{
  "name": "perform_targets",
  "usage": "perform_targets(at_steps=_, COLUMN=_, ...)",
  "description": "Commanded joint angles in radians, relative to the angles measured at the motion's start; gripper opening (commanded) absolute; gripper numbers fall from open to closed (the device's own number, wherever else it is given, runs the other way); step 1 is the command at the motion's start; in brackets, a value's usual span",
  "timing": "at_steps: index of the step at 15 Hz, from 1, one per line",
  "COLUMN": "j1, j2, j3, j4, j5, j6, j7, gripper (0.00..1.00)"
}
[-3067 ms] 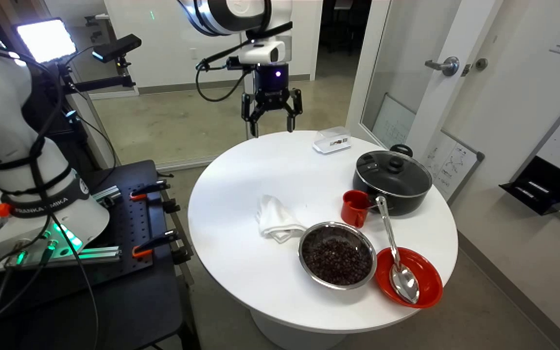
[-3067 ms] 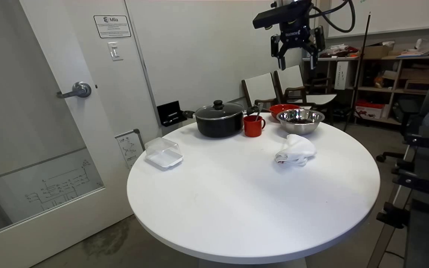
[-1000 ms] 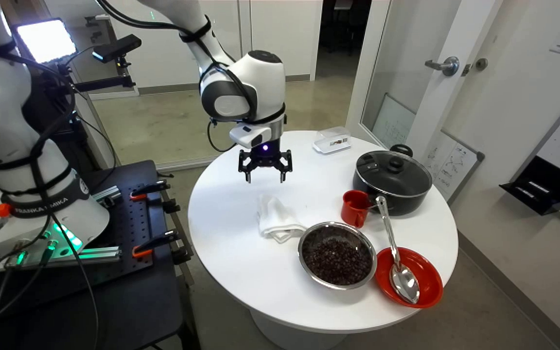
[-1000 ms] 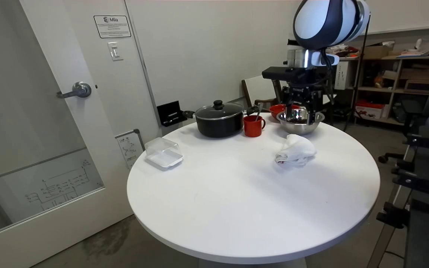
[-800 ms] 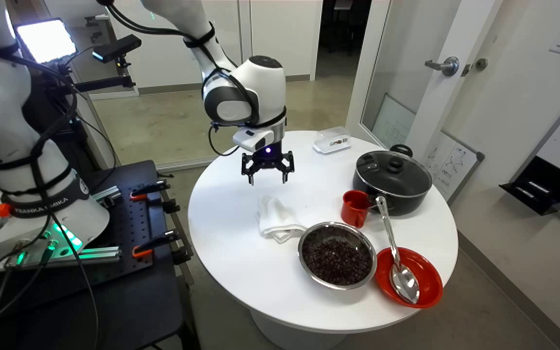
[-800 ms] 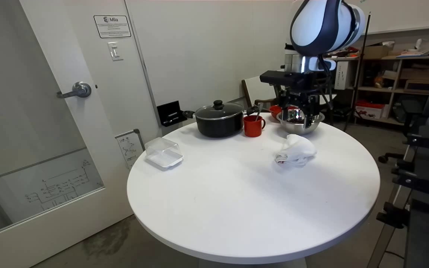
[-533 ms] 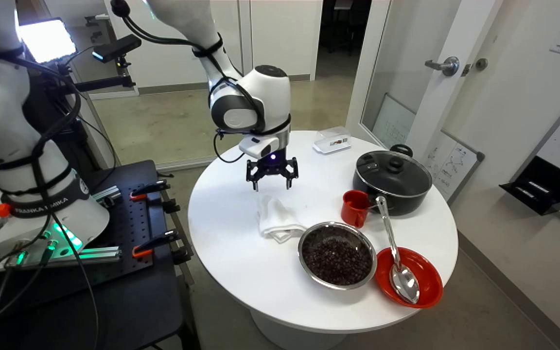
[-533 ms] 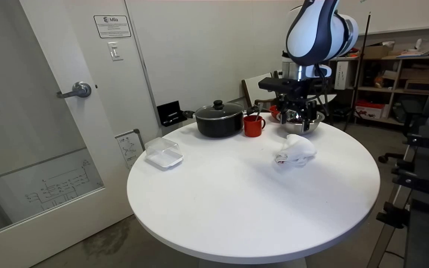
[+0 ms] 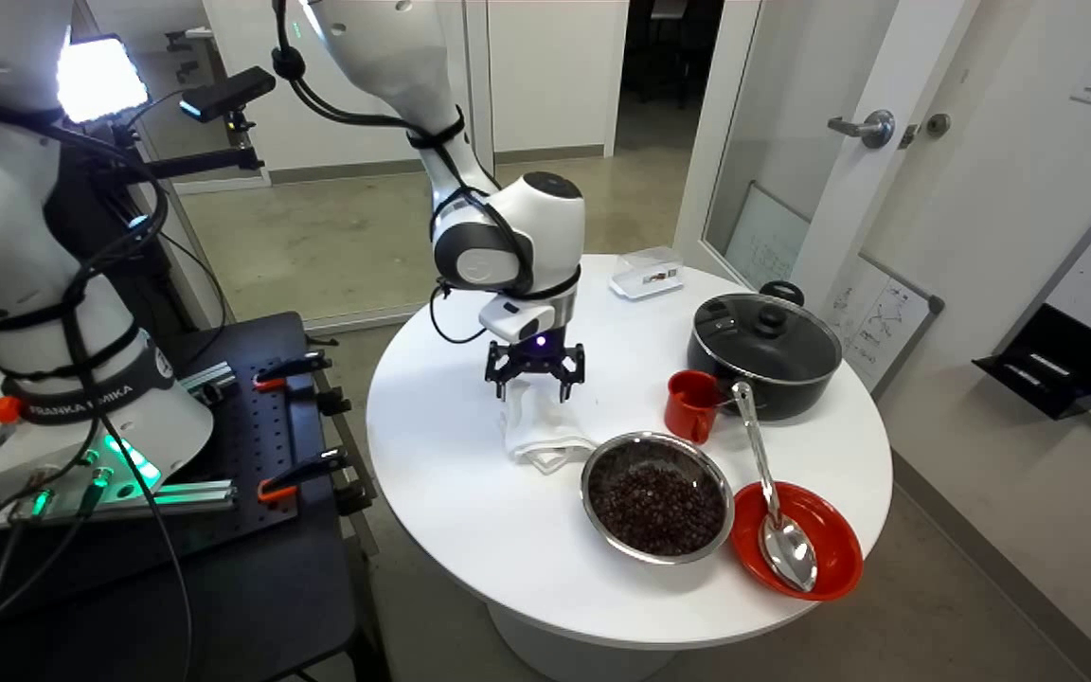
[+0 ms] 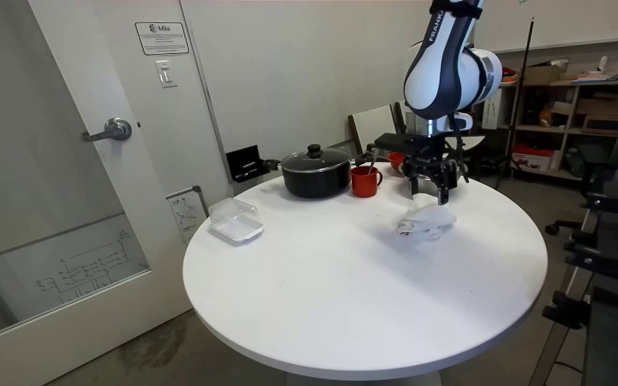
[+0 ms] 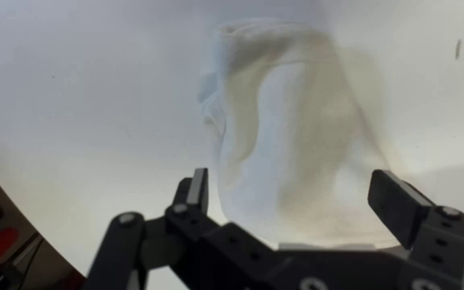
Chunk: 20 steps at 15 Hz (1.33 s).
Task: Use the towel to wipe the table
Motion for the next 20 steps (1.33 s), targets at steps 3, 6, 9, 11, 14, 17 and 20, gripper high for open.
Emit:
perform_targets(at_steps=3, j1=0.014, j2=0.059, j3=-0.029, j4=0.064, j5=0.014, j6=-0.099, j7=-0.005, gripper=1.00)
perform_targets(at_steps=6, j1=0.026, j2=0.082, j3=-0.052, j4=0.083, j5=-0.002, j6=-0.138, j7=0.007, gripper=1.00)
perform_targets(at_steps=9, j1=0.016, j2=0.067, j3=-0.045, j4=0.059, j5=0.011, j6=-0.115, j7=-0.009, gripper=1.00)
perform_targets(at_steps=11, j1=0.018, j2=0.073, j3=-0.046, j4=0.063, j5=0.011, j6=-0.116, j7=-0.008, gripper=1.00)
perform_targets(at_steps=14, j1=0.020, j2=0.074, j3=-0.046, j4=0.064, j5=0.011, j6=-0.117, j7=-0.008, gripper=1.00)
perform_targets(at_steps=17, j1=0.020, j2=0.074, j3=-0.046, j4=0.065, j5=0.011, j6=-0.117, j7=-0.008, gripper=1.00)
perform_targets(at_steps=20, j1=0.020, j2=0.074, j3=-0.046, j4=0.066, j5=0.011, j6=-0.118, j7=-0.008, gripper=1.00)
